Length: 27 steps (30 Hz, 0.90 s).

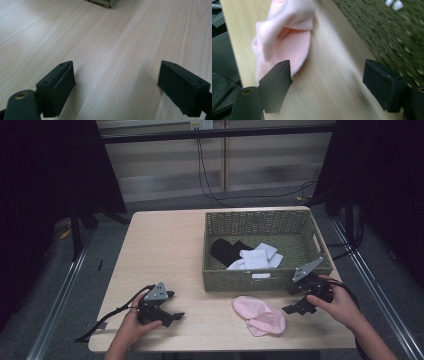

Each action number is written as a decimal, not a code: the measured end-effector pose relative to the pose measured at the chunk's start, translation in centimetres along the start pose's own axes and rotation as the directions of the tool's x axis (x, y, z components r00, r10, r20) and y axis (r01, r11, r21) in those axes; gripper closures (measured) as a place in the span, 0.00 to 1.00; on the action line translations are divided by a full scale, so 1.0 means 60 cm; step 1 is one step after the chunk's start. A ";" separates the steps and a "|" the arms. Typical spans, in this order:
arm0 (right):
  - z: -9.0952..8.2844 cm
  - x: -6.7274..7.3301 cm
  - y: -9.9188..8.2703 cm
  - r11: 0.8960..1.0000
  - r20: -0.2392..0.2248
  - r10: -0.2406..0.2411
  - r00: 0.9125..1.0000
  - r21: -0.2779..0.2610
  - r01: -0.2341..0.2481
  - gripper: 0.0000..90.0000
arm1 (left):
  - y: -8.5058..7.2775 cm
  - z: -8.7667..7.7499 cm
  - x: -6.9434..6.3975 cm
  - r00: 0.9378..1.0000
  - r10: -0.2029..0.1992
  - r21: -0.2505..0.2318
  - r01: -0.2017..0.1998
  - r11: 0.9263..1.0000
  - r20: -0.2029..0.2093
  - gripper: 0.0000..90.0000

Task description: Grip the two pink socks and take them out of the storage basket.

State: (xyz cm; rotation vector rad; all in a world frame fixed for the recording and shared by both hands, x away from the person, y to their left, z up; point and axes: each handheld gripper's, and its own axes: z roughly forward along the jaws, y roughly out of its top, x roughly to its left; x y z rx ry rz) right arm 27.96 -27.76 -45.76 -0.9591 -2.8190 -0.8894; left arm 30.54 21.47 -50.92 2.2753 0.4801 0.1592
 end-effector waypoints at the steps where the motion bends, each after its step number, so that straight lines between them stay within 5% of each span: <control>1: 0.000 -0.002 -0.004 1.000 0.009 0.010 1.000 -0.007 -0.010 0.25 | 0.000 0.000 0.000 1.000 0.000 0.000 0.000 1.000 0.000 0.15; 16: 0.024 -0.028 -0.051 0.993 0.062 0.049 0.997 -0.107 -0.042 0.24 | 0.000 0.000 0.000 1.000 0.000 0.000 0.000 1.000 0.000 0.15; 21: 0.029 -0.030 -0.059 0.992 0.089 0.010 0.996 -0.126 0.001 0.24 | 0.000 0.000 0.000 1.000 0.000 0.001 0.000 1.000 -0.002 0.15; 27: 0.037 -0.024 -0.075 0.979 0.125 -0.037 0.991 -0.196 0.061 0.22 | 0.000 0.000 0.000 1.000 0.000 0.000 0.000 1.000 0.000 0.15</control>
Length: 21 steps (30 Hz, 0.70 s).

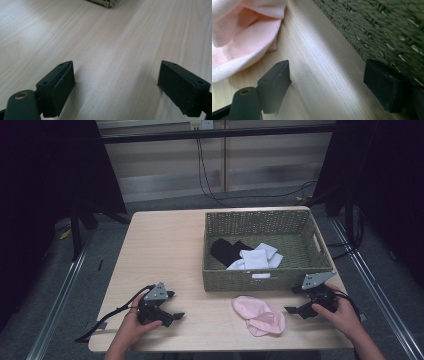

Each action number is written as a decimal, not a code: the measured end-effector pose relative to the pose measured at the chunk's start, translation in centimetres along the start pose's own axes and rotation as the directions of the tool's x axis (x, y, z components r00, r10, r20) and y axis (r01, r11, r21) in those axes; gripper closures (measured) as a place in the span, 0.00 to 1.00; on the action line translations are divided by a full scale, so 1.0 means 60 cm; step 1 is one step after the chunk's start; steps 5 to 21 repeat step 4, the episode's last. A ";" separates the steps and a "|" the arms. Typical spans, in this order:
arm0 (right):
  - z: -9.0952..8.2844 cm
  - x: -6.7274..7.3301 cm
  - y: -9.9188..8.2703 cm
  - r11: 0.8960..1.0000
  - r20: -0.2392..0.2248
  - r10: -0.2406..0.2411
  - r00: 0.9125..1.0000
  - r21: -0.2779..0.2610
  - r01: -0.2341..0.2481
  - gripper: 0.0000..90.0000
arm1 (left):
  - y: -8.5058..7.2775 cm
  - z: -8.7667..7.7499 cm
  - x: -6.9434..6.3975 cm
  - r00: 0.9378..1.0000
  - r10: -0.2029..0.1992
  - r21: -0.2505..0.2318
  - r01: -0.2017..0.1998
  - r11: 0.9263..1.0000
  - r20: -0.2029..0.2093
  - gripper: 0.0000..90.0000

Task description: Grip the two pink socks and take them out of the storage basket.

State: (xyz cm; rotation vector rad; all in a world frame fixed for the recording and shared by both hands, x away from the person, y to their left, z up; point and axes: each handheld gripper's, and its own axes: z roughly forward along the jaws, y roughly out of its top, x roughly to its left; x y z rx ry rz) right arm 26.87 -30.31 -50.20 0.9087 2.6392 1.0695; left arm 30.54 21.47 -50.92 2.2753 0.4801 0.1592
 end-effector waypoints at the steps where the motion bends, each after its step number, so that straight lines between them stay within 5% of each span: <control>1: 0.000 0.000 0.000 1.000 0.000 0.000 1.000 0.000 0.000 0.22 | 0.000 0.000 0.000 1.000 0.001 0.000 -0.001 1.000 0.001 0.15; 21: 0.001 0.004 -0.002 1.000 0.011 -0.017 1.000 -0.009 0.017 0.21 | 0.000 0.000 0.000 1.000 0.001 0.000 -0.001 1.000 -0.001 0.15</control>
